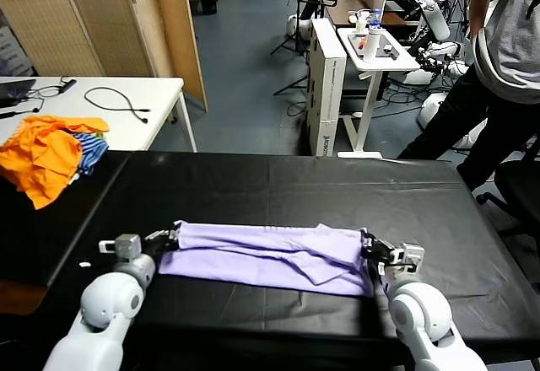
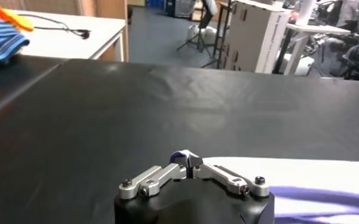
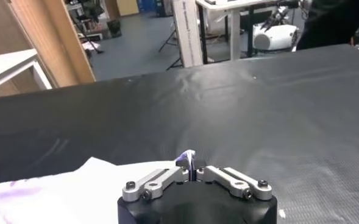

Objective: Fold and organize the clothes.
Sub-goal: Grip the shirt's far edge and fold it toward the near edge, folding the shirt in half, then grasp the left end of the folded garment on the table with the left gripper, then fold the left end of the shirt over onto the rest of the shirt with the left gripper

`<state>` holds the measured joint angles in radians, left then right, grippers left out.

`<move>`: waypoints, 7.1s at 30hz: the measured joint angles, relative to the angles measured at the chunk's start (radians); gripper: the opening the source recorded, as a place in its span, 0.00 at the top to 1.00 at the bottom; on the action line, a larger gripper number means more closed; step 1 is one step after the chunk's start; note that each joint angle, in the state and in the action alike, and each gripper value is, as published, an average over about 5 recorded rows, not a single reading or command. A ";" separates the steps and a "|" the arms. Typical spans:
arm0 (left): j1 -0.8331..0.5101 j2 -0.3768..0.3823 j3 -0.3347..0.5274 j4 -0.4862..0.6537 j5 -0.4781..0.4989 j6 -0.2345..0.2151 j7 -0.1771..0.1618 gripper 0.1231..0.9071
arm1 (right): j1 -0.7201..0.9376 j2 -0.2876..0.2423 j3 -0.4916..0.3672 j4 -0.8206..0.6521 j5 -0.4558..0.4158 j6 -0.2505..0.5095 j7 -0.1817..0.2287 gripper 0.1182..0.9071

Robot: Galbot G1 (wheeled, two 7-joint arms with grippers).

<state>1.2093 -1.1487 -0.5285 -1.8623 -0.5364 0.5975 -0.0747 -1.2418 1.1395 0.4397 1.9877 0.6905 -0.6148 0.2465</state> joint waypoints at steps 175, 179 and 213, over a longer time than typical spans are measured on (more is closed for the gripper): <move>0.250 -0.262 -0.044 -0.261 0.197 -0.177 -0.058 0.00 | 0.352 0.077 -0.447 -0.248 -0.005 0.067 -0.140 0.97; 0.255 -0.271 -0.044 -0.256 0.201 -0.181 -0.057 0.00 | 0.336 0.060 -0.427 -0.222 0.005 0.086 -0.163 0.87; 0.280 -0.305 -0.038 -0.247 0.225 -0.194 -0.052 0.00 | 0.090 -0.172 -0.512 0.039 -0.408 0.232 -0.295 0.01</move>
<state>1.4896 -1.4540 -0.5666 -2.1092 -0.3114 0.4037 -0.1263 -1.1515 0.9672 -0.0722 2.0262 0.2824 -0.3832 -0.0487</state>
